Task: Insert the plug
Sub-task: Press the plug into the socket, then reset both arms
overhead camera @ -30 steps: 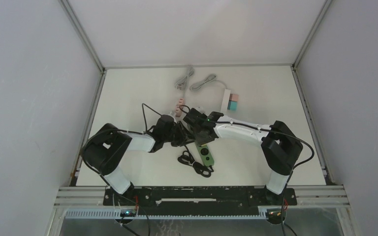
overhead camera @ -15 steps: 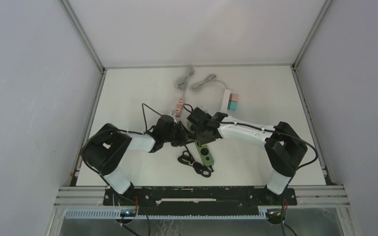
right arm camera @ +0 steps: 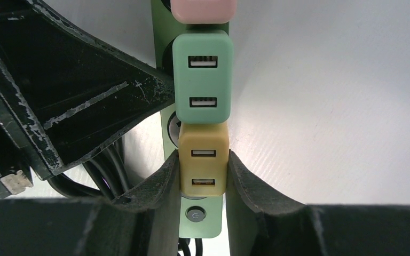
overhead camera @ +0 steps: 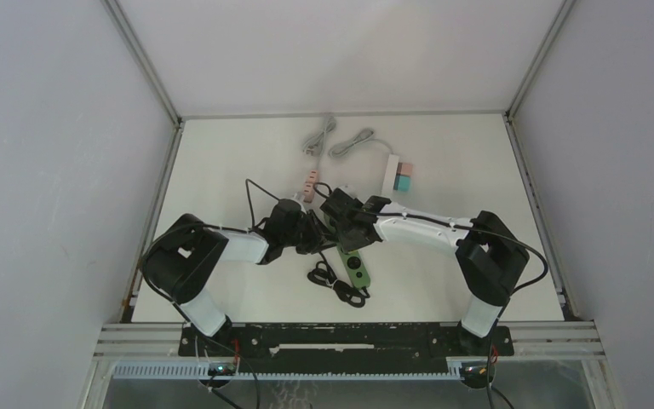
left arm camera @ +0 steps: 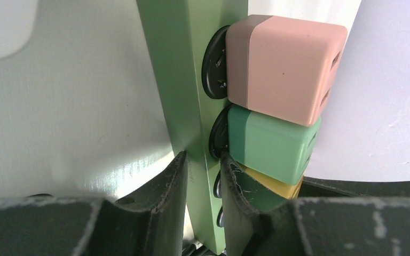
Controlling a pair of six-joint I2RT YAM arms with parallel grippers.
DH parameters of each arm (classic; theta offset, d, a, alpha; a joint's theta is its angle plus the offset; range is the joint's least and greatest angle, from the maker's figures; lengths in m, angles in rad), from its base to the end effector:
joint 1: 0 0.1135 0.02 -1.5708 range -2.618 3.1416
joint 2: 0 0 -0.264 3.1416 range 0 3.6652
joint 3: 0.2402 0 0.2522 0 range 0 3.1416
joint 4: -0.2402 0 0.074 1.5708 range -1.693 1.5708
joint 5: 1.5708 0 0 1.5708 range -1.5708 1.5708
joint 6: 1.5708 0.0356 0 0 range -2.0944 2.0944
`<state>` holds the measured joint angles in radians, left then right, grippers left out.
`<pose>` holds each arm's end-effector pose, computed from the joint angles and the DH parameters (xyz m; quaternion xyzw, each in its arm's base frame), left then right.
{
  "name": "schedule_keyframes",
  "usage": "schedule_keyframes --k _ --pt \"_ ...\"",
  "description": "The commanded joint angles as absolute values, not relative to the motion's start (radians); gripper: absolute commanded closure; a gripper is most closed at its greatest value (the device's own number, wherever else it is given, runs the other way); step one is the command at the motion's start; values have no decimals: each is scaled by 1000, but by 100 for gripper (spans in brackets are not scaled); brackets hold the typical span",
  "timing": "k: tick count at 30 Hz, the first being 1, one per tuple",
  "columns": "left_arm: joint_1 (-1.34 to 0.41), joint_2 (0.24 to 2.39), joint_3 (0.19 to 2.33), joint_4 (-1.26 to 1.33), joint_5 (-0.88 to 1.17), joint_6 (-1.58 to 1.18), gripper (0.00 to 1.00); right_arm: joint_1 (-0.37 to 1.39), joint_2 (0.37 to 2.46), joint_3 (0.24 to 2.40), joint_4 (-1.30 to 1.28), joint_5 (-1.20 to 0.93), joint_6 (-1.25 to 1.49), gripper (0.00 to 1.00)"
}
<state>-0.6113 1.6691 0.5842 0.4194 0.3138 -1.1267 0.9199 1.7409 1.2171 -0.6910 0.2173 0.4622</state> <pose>0.2379 -0.1801 0.1210 -0.1603 0.8763 -0.4206 0.1716 0.2150 0.2696 0.2012 -0.2033 0.9572 0.0299 0.2037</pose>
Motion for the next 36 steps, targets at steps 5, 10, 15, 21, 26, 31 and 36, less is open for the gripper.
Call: schedule_keyframes --k 5,10,15,21,26,31,36 --pt "-632 1668 574 405 306 -1128 68 927 1701 1186 -672 154 476 50" --pt "-633 1669 577 405 305 -1133 68 924 1606 1187 -667 166 469 35" --pt "-637 1679 597 403 310 -1137 68 917 1496 1162 -672 210 448 20" --pt "-637 1687 670 348 299 -1104 67 829 1346 1066 -672 210 459 8" --pt "-635 1669 764 239 276 -1036 57 744 1204 995 -666 213 487 4" --pt "-627 1579 780 143 207 -984 43 732 1088 980 -708 406 514 0" --pt "-602 1437 718 57 135 -948 28 725 954 934 -739 523 509 0"
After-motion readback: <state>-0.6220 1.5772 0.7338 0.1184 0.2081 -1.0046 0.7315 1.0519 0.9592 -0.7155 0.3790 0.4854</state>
